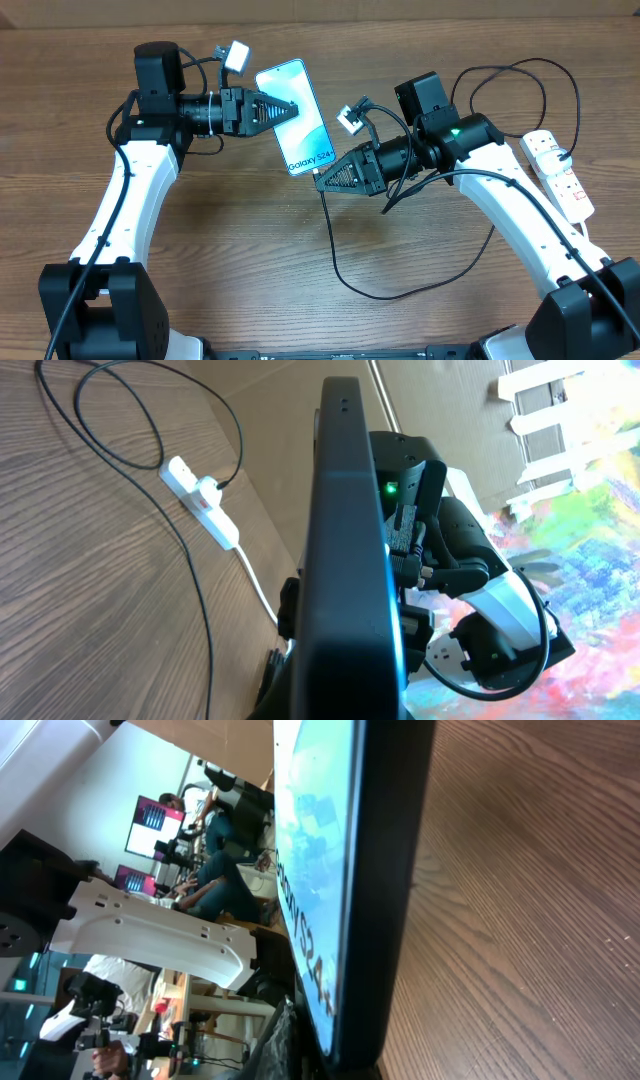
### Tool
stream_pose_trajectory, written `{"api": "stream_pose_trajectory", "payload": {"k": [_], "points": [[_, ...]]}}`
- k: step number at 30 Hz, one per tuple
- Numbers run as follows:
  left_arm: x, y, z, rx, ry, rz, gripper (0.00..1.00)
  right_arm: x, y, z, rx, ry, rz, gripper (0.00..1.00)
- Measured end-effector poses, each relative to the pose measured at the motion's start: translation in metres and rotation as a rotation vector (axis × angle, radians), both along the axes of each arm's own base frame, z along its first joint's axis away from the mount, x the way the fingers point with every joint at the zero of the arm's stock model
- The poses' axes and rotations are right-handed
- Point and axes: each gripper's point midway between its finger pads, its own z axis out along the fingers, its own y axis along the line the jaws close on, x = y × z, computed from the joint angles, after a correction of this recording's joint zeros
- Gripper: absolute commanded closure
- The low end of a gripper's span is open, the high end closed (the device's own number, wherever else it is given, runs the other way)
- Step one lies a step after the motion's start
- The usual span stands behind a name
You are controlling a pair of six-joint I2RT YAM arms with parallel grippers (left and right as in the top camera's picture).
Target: Plug charger to phone and switch on socket
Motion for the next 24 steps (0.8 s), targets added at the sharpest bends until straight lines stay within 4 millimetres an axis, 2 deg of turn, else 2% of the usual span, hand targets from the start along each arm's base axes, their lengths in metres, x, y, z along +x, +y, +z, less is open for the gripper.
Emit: {"api": "stream_pose_trajectory", "payload": {"k": [24], "points": [[-0.0028, -0.0051, 0.0011, -0.001, -0.066, -0.02, 0.96, 0.0033, 0.001, -0.0052, -0.025, -0.022, -0.012, 0.96]]}}
